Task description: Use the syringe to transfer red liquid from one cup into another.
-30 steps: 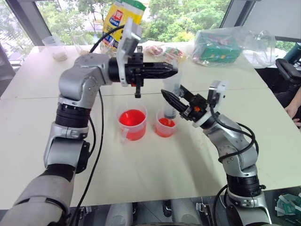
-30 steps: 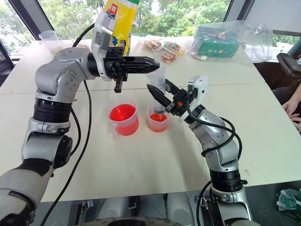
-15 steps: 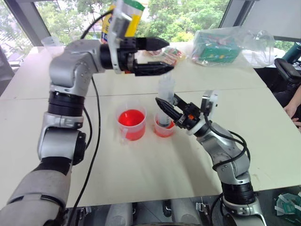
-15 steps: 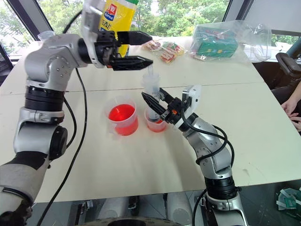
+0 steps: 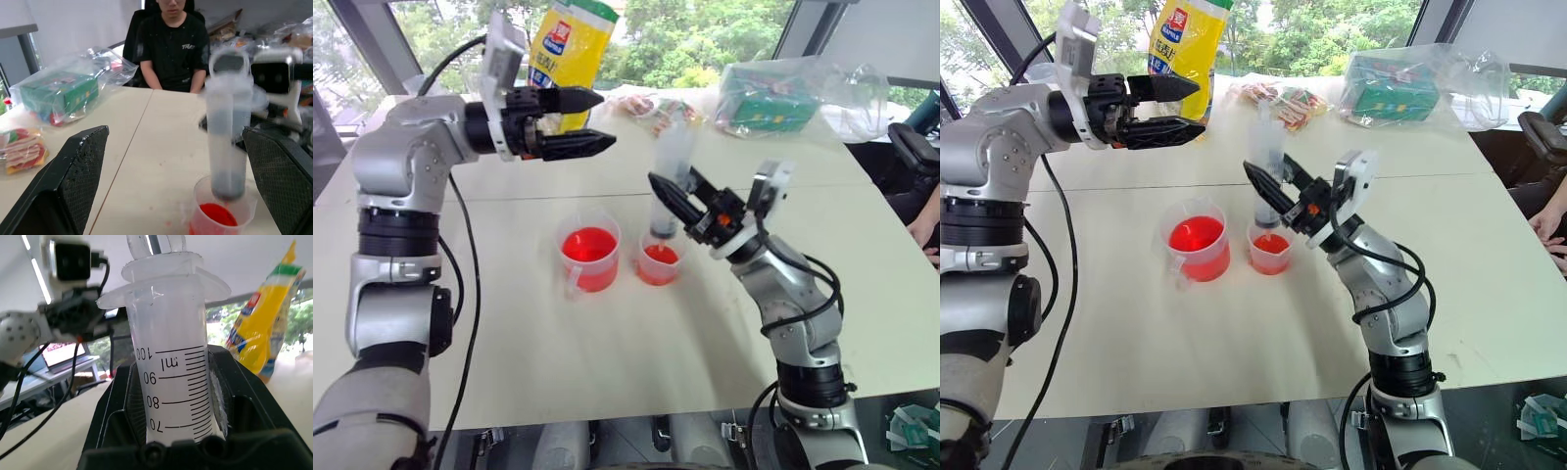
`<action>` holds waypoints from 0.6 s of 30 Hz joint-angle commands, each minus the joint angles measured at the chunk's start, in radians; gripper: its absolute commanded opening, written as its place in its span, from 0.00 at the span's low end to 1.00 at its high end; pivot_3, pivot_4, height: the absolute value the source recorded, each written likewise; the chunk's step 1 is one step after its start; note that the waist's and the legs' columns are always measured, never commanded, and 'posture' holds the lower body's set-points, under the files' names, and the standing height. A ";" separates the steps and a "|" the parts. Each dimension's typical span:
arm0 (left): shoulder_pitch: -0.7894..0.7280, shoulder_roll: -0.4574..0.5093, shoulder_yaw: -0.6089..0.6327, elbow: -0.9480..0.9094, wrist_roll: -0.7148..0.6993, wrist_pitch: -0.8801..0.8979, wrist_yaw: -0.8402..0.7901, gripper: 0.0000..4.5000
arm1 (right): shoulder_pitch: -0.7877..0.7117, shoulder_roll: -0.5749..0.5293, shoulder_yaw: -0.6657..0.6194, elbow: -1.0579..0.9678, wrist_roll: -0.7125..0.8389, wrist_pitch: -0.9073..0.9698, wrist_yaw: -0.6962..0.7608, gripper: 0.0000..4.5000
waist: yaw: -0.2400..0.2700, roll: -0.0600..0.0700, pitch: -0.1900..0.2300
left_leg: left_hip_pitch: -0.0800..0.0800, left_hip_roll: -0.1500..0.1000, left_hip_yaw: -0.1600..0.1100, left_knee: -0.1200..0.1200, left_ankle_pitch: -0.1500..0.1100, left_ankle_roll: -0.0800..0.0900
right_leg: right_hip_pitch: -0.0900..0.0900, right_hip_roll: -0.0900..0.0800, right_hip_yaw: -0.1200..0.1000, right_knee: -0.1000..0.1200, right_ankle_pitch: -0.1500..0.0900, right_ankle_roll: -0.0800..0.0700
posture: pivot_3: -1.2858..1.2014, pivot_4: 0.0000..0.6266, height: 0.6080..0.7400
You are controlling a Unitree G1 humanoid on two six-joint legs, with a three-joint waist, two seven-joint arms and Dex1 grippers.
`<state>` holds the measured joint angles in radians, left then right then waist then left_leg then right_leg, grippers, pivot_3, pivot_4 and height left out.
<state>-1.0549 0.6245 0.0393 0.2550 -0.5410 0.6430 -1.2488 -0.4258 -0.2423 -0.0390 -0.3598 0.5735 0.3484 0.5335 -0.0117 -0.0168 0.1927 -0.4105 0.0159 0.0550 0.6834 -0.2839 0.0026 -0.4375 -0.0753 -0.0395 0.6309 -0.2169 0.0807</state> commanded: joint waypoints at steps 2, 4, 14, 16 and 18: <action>0.034 0.024 0.032 -0.072 -0.018 0.006 0.020 0.99 | -0.100 -0.056 -0.102 -0.073 0.109 0.101 -0.070 0.31 | 0.000 0.000 0.000 | 0.000 0.000 0.000 0.000 0.000 0.000 | 0.000 0.000 0.000 0.000 0.000 0.000 | 0.52 0.24 1.00; 0.058 0.033 0.031 -0.094 -0.018 0.012 0.026 0.99 | -0.125 -0.111 -0.149 -0.089 0.169 0.225 -0.137 0.31 | 0.000 0.000 0.000 | 0.000 0.000 0.000 0.000 0.000 0.000 | 0.000 0.000 0.000 0.000 0.000 0.000 | 0.52 0.24 1.00; 0.172 0.050 0.042 -0.215 -0.052 0.051 0.068 0.99 | -0.106 -0.416 -0.309 -0.066 0.403 0.889 -0.445 0.31 | 0.002 0.000 0.000 | 0.000 0.000 0.001 0.000 0.000 0.001 | 0.000 -0.003 0.000 0.000 0.000 0.000 | 0.52 0.24 1.00; 0.188 0.049 0.042 -0.239 -0.061 0.058 0.081 0.99 | -0.097 -0.447 -0.286 -0.047 0.377 0.964 -0.468 0.31 | 0.001 0.000 0.000 | 0.000 0.000 0.000 0.000 0.000 0.001 | 0.000 -0.002 0.000 0.000 0.000 0.000 | 0.52 0.24 1.00; 0.205 0.049 0.044 -0.260 -0.069 0.064 0.091 0.99 | -0.086 -0.452 -0.271 -0.022 0.351 0.999 -0.478 0.31 | -0.001 0.000 0.000 | 0.000 0.000 0.001 0.000 0.000 0.001 | 0.000 -0.002 0.000 0.000 0.000 0.000 | 0.52 0.24 1.00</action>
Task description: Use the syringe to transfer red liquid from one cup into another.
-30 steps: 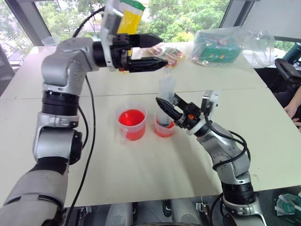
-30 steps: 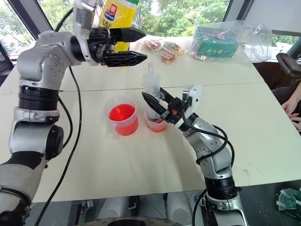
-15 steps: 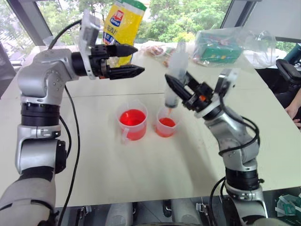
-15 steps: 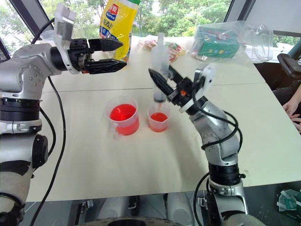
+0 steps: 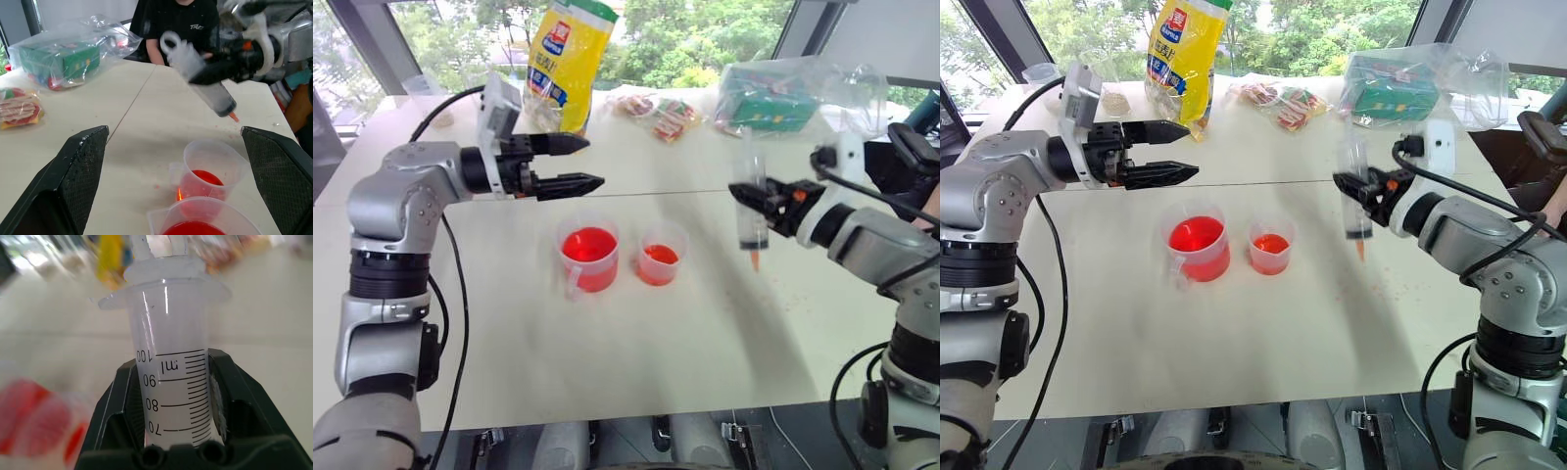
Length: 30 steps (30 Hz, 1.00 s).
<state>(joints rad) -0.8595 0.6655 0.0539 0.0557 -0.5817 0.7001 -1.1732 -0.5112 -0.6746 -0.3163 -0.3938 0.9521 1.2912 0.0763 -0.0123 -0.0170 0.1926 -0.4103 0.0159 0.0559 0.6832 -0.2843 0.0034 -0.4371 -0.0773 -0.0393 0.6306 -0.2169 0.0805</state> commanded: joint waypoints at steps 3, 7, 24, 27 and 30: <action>0.036 0.010 0.031 -0.097 -0.045 0.023 0.032 0.99 | 0.008 -0.012 0.035 0.064 -0.072 0.092 -0.019 0.31 | -0.001 0.000 0.000 | 0.000 0.000 0.000 0.000 0.000 0.000 | 0.000 0.000 0.000 0.000 0.000 0.000 | 0.52 0.24 1.00; 0.062 0.019 0.039 -0.141 -0.073 0.051 0.049 0.99 | 0.017 0.003 0.082 0.124 -0.130 0.094 0.000 0.31 | 0.000 0.000 0.000 | 0.000 0.000 0.000 0.000 0.000 0.000 | 0.000 0.000 0.000 0.000 0.000 0.000 | 0.52 0.24 1.00; 0.142 0.069 0.056 -0.266 -0.161 0.133 0.096 1.00 | -0.011 -0.045 0.077 0.054 -0.166 0.158 0.170 1.00 | 0.001 0.000 0.000 | 0.000 0.000 0.000 0.000 0.000 0.001 | 0.000 0.000 0.000 -0.001 0.000 0.001 | 0.52 0.24 1.00; 0.164 0.101 0.058 -0.282 -0.165 0.139 0.089 1.00 | -0.016 -0.106 0.030 -0.035 -0.107 0.180 0.244 1.00 | 0.001 0.000 0.000 | 0.000 0.000 0.000 0.000 0.000 0.001 | 0.000 0.000 0.000 -0.001 0.000 0.001 | 0.52 0.24 1.00; 0.196 0.141 0.062 -0.298 -0.165 0.138 0.081 1.00 | -0.006 -0.175 -0.030 -0.122 -0.025 0.172 0.346 1.00 | 0.001 0.000 0.000 | 0.000 0.000 -0.001 0.000 0.000 0.001 | 0.000 0.001 0.000 -0.001 -0.001 0.001 | 0.52 0.24 1.00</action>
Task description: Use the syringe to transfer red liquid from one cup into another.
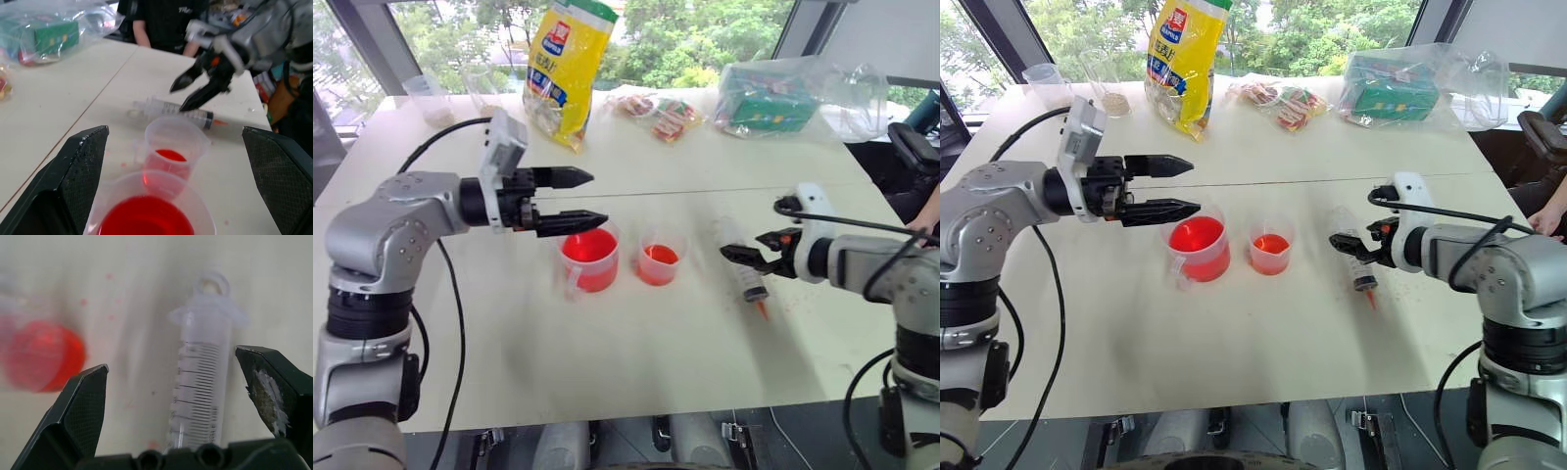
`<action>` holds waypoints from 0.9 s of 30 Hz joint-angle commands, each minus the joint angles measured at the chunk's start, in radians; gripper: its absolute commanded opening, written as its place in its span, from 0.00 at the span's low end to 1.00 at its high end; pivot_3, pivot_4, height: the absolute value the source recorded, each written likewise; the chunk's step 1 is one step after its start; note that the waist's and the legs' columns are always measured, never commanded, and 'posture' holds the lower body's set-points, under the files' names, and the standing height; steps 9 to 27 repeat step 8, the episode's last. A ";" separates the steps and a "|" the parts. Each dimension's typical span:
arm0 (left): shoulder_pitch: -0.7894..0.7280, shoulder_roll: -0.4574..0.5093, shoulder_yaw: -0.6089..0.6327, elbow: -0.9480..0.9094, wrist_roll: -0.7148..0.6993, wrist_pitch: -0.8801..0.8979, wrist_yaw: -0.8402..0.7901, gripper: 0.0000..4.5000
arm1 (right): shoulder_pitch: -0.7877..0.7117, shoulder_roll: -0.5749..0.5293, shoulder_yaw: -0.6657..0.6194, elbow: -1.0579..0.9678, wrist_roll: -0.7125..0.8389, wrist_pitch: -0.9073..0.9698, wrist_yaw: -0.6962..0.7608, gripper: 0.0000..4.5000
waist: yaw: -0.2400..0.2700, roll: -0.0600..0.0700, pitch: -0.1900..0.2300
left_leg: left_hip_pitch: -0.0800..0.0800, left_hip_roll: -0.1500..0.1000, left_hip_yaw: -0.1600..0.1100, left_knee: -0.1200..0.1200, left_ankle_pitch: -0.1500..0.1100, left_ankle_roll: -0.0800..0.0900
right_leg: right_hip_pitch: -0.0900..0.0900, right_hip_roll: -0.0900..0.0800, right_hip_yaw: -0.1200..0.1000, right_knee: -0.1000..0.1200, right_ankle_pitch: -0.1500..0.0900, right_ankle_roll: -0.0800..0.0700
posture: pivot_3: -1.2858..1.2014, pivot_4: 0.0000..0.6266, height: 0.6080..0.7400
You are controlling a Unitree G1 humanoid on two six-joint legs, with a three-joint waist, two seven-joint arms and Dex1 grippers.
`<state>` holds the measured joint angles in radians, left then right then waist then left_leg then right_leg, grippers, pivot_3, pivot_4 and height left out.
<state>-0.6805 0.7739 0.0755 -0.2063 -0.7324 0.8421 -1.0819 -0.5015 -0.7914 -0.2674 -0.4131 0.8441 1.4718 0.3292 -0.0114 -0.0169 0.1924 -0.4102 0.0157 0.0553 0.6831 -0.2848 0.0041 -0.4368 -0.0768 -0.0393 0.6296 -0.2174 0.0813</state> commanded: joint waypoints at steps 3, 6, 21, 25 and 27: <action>0.066 0.074 0.048 -0.067 -0.017 -0.002 -0.021 1.00 | 0.029 -0.150 -0.181 -0.199 0.194 -0.063 0.251 1.00 | 0.000 0.000 0.000 | 0.000 0.000 0.000 0.000 0.000 0.000 | 0.000 0.000 0.000 0.000 -0.001 0.001 | 0.52 0.24 1.00; 0.083 0.081 0.053 -0.089 -0.023 -0.004 -0.007 1.00 | 0.099 -0.211 -0.251 -0.216 0.245 -0.092 0.341 1.00 | 0.004 -0.001 0.000 | 0.000 0.000 0.000 0.000 -0.001 0.001 | 0.001 0.000 0.000 -0.001 -0.001 0.001 | 0.52 0.24 1.00; 0.094 0.086 0.062 -0.101 -0.031 0.003 0.003 1.00 | 0.141 -0.249 -0.285 -0.221 0.261 -0.106 0.377 1.00 | 0.006 -0.001 0.000 | 0.000 0.000 0.000 0.001 -0.001 0.001 | 0.002 -0.001 -0.001 -0.002 -0.001 0.001 | 0.52 0.24 1.00; 0.094 0.086 0.062 -0.101 -0.031 0.003 0.003 1.00 | 0.141 -0.249 -0.285 -0.221 0.261 -0.106 0.377 1.00 | 0.006 -0.001 0.000 | 0.000 0.000 0.000 0.001 -0.001 0.001 | 0.002 -0.001 -0.001 -0.002 -0.001 0.001 | 0.52 0.24 1.00; 0.094 0.086 0.062 -0.101 -0.031 0.003 0.003 1.00 | 0.141 -0.249 -0.285 -0.221 0.261 -0.106 0.377 1.00 | 0.006 -0.001 0.000 | 0.000 0.000 0.000 0.001 -0.001 0.001 | 0.002 -0.001 -0.001 -0.002 -0.001 0.001 | 0.52 0.24 1.00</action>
